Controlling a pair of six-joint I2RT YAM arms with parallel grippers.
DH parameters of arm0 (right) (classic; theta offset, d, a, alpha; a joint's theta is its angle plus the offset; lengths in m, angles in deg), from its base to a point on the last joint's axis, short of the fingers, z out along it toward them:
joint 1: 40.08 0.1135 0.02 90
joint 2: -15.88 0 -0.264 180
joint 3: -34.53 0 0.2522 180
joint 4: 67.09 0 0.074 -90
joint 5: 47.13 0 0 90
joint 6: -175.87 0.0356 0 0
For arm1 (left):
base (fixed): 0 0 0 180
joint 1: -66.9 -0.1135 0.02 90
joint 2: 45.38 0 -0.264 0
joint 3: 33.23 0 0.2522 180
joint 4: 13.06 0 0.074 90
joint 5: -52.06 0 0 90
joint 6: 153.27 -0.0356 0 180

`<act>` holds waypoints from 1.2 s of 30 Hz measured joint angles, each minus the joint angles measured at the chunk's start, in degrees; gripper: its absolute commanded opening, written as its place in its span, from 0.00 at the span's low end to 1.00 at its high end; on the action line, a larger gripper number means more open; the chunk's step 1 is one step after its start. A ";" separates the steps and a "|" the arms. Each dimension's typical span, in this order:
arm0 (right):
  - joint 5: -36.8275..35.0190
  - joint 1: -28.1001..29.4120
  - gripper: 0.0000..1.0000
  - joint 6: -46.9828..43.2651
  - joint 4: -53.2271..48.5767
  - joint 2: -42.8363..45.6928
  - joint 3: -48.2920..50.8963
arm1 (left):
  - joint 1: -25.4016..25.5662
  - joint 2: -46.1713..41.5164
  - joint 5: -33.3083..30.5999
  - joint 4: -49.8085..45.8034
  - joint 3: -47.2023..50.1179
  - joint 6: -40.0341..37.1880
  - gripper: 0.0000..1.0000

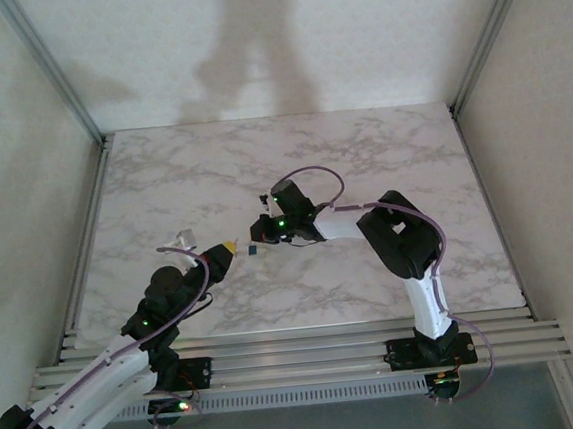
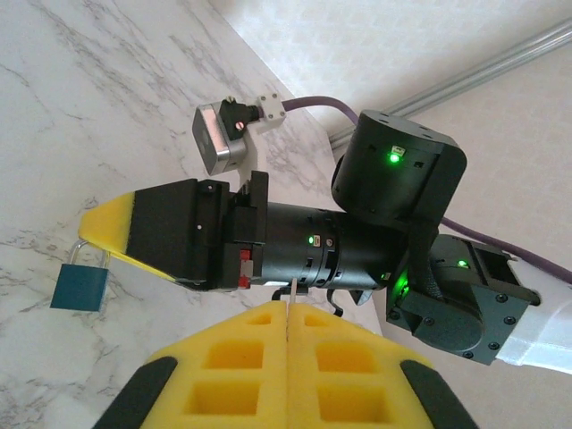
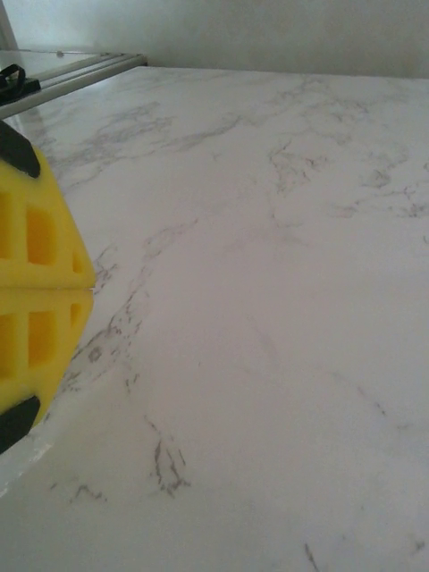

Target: Lock with the key

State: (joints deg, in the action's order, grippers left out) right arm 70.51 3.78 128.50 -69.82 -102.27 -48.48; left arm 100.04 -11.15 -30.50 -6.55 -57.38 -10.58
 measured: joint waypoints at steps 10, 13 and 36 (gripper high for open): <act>-2.19 -0.42 0.00 -1.75 -2.34 -1.55 -2.34 | 0.00 -0.02 0.00 0.02 0.00 0.00 0.00; -2.54 -0.48 0.02 -2.43 -3.15 -2.10 -2.64 | 0.00 -0.02 0.00 0.02 0.00 0.00 0.00; -3.74 -1.70 0.30 -6.47 -7.52 -2.23 -3.74 | 0.00 1.44 0.04 0.02 0.02 0.00 0.00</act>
State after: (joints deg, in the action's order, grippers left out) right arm 66.77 2.07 122.03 -77.34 -104.50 -52.22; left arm 100.04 -9.70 -30.45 -6.53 -57.36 -10.58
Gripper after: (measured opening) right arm 0.271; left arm 0.039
